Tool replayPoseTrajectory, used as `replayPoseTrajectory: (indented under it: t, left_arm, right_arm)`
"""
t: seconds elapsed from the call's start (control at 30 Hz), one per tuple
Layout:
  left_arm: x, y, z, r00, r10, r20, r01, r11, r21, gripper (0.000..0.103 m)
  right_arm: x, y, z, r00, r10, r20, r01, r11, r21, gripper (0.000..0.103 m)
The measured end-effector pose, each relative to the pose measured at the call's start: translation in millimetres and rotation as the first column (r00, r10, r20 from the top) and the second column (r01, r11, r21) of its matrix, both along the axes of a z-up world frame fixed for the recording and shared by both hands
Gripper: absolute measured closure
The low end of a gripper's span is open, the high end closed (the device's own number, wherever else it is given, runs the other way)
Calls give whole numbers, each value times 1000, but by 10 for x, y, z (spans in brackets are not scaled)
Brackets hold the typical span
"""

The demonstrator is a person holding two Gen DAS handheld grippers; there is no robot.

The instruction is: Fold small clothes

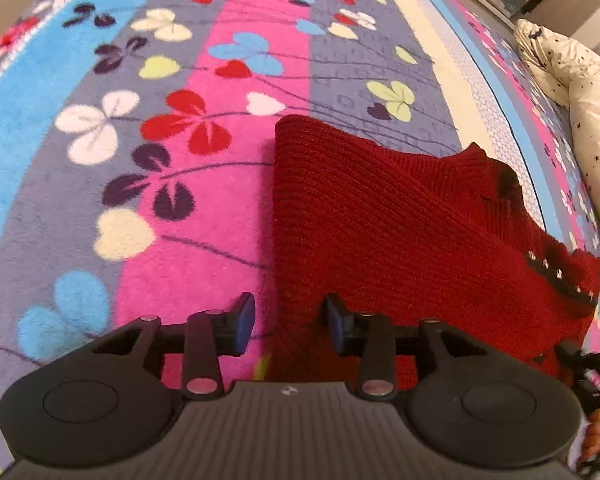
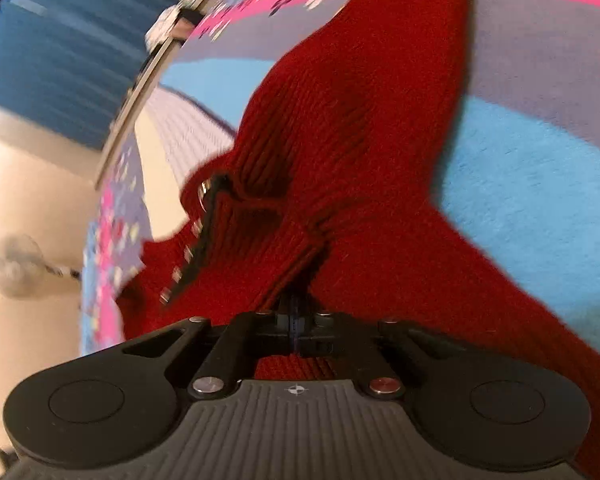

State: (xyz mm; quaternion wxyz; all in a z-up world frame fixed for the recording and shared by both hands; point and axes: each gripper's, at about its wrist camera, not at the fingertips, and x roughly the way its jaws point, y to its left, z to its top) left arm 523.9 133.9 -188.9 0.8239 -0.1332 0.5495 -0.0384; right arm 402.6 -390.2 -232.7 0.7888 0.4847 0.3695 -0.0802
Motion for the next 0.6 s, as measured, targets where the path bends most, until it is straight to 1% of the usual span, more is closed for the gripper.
replayPoseTrajectory:
  t: [0.03,0.07,0.1,0.13,0.17,0.2,0.23,0.3,0.37,0.43,0.5,0.53,0.57,0.6]
  left_arm:
    - [-25,-22,29,1000,-4,11,4,1000,21,51]
    - [-59,-51,65,1000,-11,25,10,999,41,48]
    - [-95,-74,91,999,-21,40,20,999,47,41]
    - [-134,-102,115,998,-36,51,33,998,50,34]
    - [-160,-135,131,997,-46,54,43,997,57,31]
    - [-179,-174,144,997,-56,58,52,996,69,29]
    - [-184,-214,148,996,-69,62,63,994,86,28]
    - [-156,-276,121,997,-61,55,53,989,140,27]
    - [-80,-286,41,1000,-20,14,17,984,177,27]
    - [-21,-253,-32,999,33,-15,-30,983,182,25]
    - [26,-214,-70,996,87,-32,-80,981,178,19]
    - [48,-197,-75,994,106,-37,-98,979,180,19]
    - [68,-190,-80,992,123,-42,-114,977,181,18]
    - [84,-189,-82,989,143,-46,-132,974,183,18]
  right_arm:
    - [-67,-62,59,1000,-14,18,14,1000,-11,64]
    - [-140,-137,114,999,-34,34,35,999,-34,56]
    - [-182,-205,164,998,-50,45,53,997,-55,47]
    - [-180,-347,209,996,-66,59,71,994,-84,46]
    - [-141,-513,239,994,-91,65,98,988,-117,45]
    - [-92,-686,262,988,-142,56,149,977,-150,40]
    - [15,-918,267,978,-202,48,207,963,-175,33]
    - [255,-1304,228,965,-259,34,261,947,-188,30]
    - [463,-1631,138,952,-307,0,302,936,-180,29]
    - [626,-1875,25,937,-348,-19,338,923,-185,29]
    - [707,-2068,-59,925,-379,-7,371,908,-195,26]
    - [786,-2111,-72,923,-384,6,377,904,-200,23]
    - [858,-2139,-76,927,-374,17,368,903,-219,23]
    - [893,-2170,-98,932,-361,27,355,899,-255,39]
